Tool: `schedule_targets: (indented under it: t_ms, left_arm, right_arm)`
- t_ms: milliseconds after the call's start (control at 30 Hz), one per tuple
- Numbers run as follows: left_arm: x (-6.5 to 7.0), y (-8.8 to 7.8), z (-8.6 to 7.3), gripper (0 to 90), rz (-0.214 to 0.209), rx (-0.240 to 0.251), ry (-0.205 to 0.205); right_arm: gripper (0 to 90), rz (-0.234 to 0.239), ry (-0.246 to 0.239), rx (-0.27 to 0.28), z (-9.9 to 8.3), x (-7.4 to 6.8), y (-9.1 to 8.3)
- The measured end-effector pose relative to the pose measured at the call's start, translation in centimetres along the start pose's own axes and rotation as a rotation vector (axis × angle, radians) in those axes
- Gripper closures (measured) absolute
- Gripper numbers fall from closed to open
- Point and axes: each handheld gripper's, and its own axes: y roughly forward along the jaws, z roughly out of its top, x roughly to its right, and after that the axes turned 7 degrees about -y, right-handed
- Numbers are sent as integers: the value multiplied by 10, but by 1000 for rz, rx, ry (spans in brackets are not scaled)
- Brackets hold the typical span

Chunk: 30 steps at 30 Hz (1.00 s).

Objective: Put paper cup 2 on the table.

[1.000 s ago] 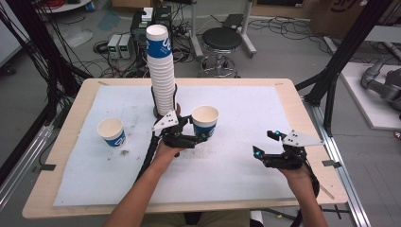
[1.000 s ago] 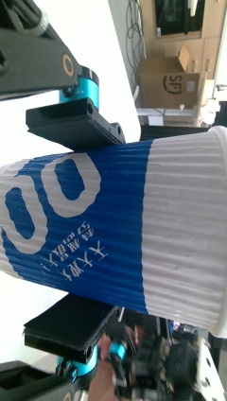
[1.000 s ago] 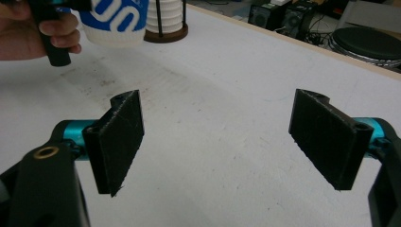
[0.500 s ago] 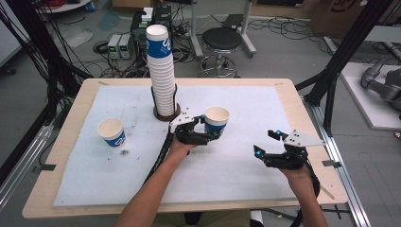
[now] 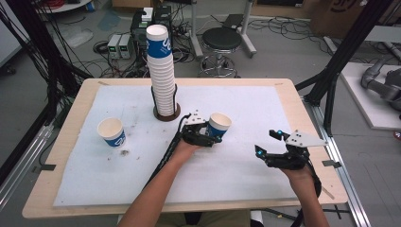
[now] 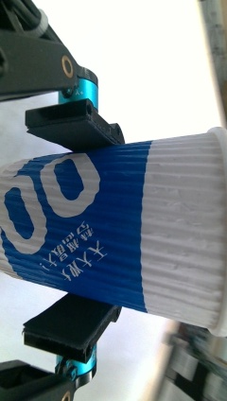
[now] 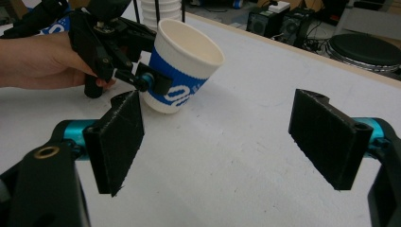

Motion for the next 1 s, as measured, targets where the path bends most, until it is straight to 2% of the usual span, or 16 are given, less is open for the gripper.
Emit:
schedule_targets:
  t_ms: [300, 467, 600, 900, 1000]
  left_arm:
    - [5, -10, 1, 253, 30, -63, 36]
    - [4, -20, -6, 253, 27, -84, 47]
    - [6, -20, -7, 250, 28, -111, 73]
    - [7, -21, -9, 234, 29, -128, 41]
    - [7, -23, -11, 193, 34, -137, 28]
  right_arm:
    - [193, -1, 5, 1, -1, 0, -2]
    - [193, -3, 9, -4, -3, 0, -2]
    - [193, 2, 7, -7, -2, -2, 0]
    - [193, 6, 4, -10, -3, -2, 1]
    - [193, 6, 7, -10, -3, -1, 0]
